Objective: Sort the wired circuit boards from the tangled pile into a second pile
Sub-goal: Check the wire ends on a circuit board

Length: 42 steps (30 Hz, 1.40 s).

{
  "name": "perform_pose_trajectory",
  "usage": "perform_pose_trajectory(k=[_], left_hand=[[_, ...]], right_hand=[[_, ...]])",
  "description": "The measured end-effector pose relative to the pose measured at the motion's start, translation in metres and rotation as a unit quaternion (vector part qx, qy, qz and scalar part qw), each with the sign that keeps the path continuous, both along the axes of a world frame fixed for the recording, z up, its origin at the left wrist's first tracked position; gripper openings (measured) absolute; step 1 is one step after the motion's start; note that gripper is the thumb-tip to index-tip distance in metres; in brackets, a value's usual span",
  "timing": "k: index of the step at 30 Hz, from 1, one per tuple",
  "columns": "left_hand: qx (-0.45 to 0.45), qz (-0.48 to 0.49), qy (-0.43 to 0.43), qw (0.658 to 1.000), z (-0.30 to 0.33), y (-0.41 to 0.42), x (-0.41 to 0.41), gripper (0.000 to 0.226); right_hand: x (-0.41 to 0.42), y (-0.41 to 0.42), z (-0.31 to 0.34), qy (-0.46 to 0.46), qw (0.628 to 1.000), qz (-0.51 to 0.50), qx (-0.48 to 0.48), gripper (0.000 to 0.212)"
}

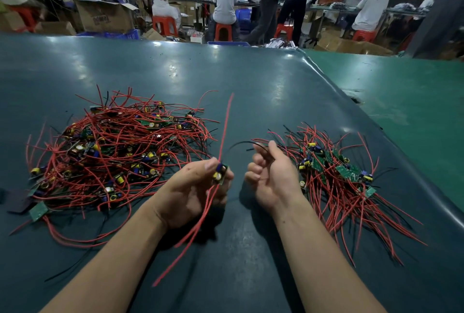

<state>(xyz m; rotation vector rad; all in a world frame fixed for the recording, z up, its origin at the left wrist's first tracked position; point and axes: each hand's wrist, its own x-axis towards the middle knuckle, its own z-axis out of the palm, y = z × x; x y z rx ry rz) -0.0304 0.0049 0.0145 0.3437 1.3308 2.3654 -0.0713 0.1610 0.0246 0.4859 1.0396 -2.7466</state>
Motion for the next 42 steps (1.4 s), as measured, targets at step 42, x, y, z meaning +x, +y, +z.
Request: perform_pose_trajectory(k=[42], left_hand=[[-0.157, 0.318, 0.131, 0.926, -0.003, 0.011, -0.006, 0.027]], right_hand=[[0.021, -0.028, -0.004, 0.088, 0.973, 0.071, 0.2, 0.028]])
